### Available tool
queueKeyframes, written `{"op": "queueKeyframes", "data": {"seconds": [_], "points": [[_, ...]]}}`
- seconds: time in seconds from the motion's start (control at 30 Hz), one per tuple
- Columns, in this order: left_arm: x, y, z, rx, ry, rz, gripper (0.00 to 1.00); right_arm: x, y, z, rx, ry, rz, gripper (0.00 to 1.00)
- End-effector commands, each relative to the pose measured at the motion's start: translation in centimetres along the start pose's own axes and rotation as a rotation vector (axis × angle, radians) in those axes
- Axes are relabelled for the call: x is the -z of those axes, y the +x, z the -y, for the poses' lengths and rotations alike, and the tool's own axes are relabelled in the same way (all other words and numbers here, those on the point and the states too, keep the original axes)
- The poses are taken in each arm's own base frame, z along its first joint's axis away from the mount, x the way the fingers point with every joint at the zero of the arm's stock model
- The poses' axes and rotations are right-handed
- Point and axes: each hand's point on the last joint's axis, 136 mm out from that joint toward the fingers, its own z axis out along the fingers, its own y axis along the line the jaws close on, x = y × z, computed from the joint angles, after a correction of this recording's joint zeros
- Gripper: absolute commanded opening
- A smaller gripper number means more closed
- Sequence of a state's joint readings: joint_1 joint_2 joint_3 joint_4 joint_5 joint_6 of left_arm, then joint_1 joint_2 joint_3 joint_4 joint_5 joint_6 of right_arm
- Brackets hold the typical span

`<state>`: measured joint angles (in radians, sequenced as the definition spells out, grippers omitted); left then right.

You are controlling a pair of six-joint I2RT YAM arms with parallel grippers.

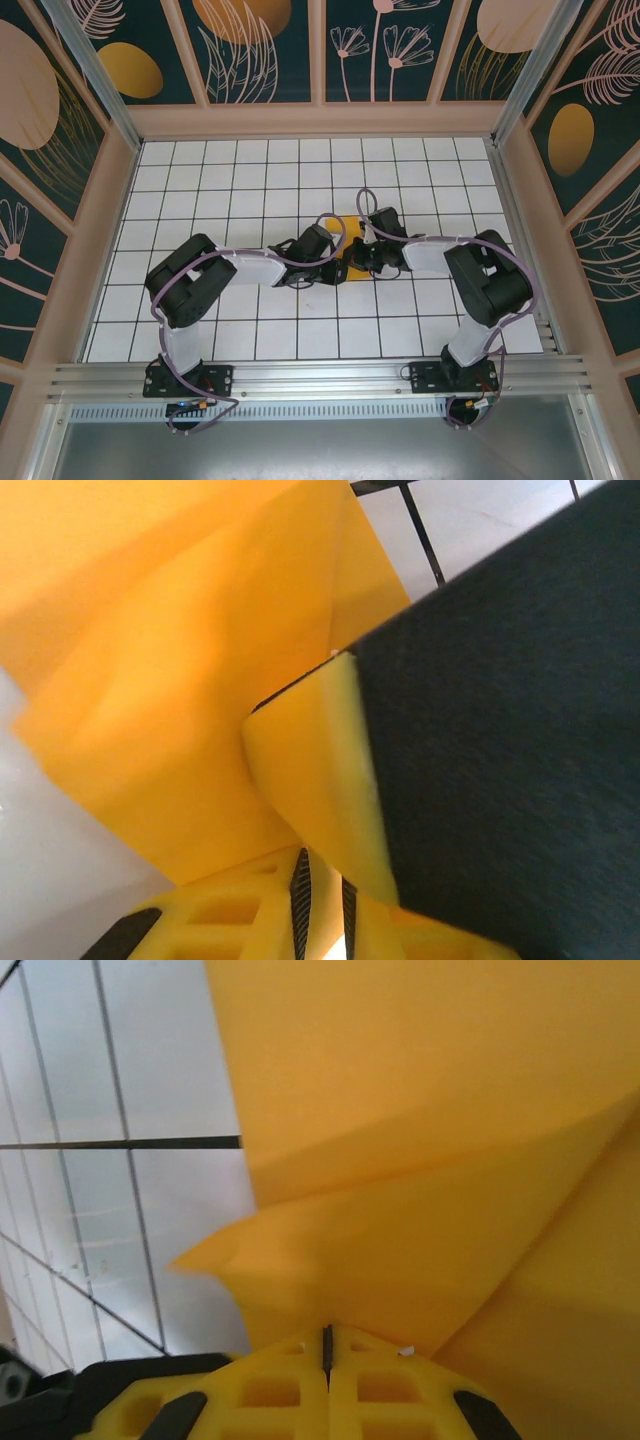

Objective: Fold a paper plane with a square sheet of paper (fold left side to right side)
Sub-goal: Fold the triangle a second time at the center of the table.

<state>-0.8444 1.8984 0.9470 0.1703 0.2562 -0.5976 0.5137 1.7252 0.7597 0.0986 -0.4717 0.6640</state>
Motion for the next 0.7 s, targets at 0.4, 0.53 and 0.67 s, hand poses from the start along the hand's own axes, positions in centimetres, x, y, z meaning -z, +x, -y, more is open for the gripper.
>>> {"op": "queueKeyframes", "data": {"seconds": [0.4, 0.53, 0.67], "points": [[-1.0, 5.0, -4.6, 0.062, -0.175, -0.154, 0.2, -0.5, -1.7, 2.6, 0.074, 0.149, 0.056, 0.05], [-1.1, 5.1, -4.6, 0.063, -0.177, -0.156, 0.2, -0.2, -2.8, 2.6, 0.087, 0.156, 0.072, 0.06], [-1.1, 5.1, -4.7, 0.063, -0.178, -0.158, 0.2, 0.3, -3.8, 2.9, 0.084, 0.153, 0.091, 0.06]]}}
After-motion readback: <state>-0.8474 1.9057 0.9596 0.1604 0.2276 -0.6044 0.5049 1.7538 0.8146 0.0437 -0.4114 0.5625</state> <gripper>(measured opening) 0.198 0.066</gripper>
